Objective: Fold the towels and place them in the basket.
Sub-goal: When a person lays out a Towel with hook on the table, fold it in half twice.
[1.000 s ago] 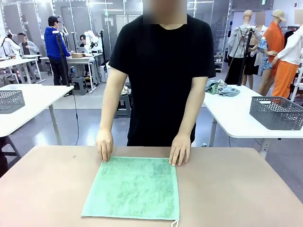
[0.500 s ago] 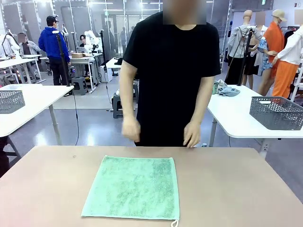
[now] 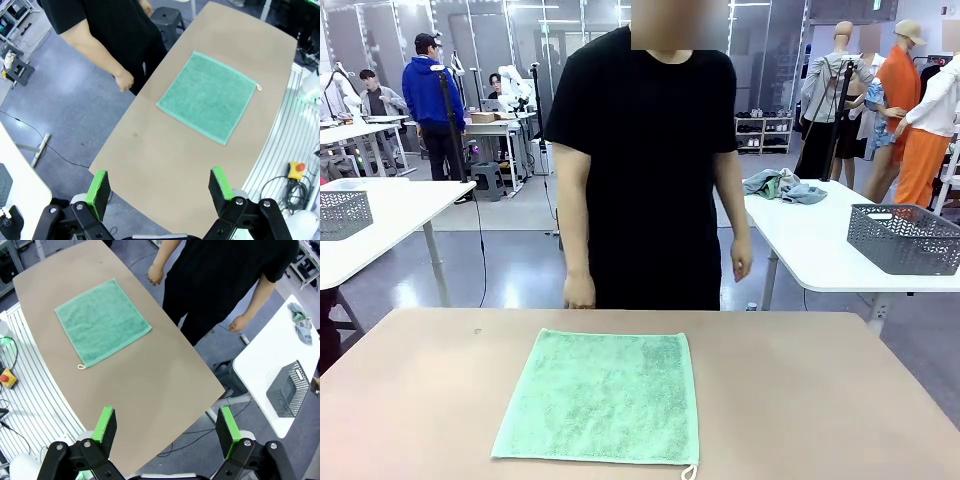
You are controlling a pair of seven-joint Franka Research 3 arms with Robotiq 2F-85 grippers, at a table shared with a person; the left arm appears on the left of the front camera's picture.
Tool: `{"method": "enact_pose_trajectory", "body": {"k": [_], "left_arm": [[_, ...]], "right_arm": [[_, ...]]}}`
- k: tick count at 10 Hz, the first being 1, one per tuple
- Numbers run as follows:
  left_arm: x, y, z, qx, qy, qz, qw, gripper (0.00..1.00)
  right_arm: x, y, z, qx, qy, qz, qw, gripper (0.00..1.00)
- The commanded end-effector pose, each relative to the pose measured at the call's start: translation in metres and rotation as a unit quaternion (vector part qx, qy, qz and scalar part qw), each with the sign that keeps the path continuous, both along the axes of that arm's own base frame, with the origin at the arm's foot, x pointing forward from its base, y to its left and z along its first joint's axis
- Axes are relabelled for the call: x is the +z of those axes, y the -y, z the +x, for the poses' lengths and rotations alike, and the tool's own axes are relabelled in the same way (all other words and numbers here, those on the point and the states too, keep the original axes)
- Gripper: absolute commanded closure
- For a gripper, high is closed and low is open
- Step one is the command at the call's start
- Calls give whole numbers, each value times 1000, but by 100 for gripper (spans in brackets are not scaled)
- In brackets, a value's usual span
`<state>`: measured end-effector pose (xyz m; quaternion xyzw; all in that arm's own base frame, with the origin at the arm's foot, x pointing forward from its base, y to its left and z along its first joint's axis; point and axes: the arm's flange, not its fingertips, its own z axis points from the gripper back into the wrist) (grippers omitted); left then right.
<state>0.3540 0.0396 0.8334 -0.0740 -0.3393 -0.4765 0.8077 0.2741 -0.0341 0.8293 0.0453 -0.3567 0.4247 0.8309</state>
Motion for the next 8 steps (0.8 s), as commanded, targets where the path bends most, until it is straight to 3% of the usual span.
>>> {"method": "enact_pose_trajectory", "body": {"k": [1, 3, 5, 8], "left_arm": [[-4, 12, 3, -8, 5, 10, 1000, 0], [-14, 46, 11, -45, -9, 35, 998, 0], [-43, 92, 30, -83, -53, 81, 992, 0], [-131, 144, 50, -120, -137, 147, 972, 0]], "right_arm": [[-4, -10, 13, 36, -7, 0, 999, 0], [-10, -38, 32, 69, -24, -15, 997, 0], [-25, -82, 58, 114, -52, -44, 991, 0], [-94, -155, 96, 162, -110, -92, 976, 0]]}}
